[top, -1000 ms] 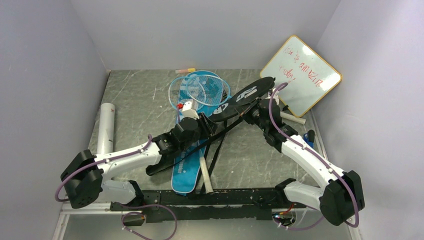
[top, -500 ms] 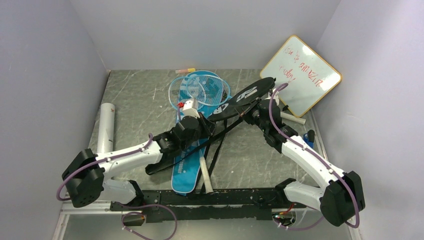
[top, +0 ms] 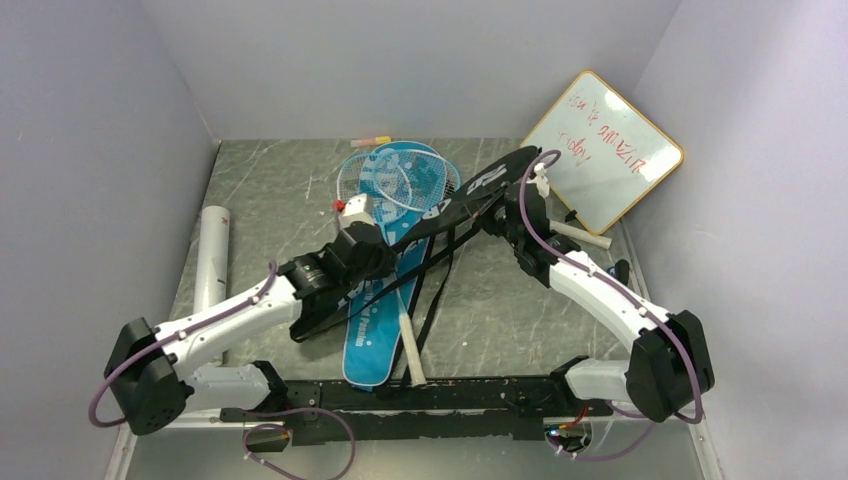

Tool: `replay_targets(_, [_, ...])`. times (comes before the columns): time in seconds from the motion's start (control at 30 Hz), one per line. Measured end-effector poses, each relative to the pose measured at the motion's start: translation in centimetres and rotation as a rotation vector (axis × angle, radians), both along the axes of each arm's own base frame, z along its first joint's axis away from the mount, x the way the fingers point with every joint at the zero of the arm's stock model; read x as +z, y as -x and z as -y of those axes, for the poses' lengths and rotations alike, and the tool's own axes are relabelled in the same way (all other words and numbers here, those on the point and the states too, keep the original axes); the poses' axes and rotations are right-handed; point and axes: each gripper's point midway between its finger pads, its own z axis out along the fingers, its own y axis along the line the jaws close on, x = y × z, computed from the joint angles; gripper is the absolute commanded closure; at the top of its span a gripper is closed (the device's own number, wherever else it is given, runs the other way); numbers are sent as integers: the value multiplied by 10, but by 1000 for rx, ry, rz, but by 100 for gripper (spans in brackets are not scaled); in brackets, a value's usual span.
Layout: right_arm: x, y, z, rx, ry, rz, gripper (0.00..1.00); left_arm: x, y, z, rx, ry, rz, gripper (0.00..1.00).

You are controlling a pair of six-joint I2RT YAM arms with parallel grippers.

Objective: Pack up the badminton gear
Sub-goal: Zip the racket bag at the center of the board.

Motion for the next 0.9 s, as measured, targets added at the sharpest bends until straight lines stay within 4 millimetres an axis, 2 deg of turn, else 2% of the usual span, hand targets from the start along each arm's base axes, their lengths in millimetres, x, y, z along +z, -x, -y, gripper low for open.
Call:
replay_targets(0.17, [20,-20,5,-20,14,46,100,-1,7,-22,-12,-27,-36,95])
replay_targets(0.33, [30,-54,18,-44,38,70,100,-26,23,-42,-37,-61,-103,95])
replay_targets(0.47, [28,-83,22,-28,54,61,100,-48,37,-53,-61,-86,-166,95])
replay_targets(0.63, [26,-116,25,6,52,53,100,-60,48,-57,-104,-116,-207,95])
replay_targets(0.9, [21,-147,64,-14,39,48,100,-64,58,-68,-130,-154,-221,95])
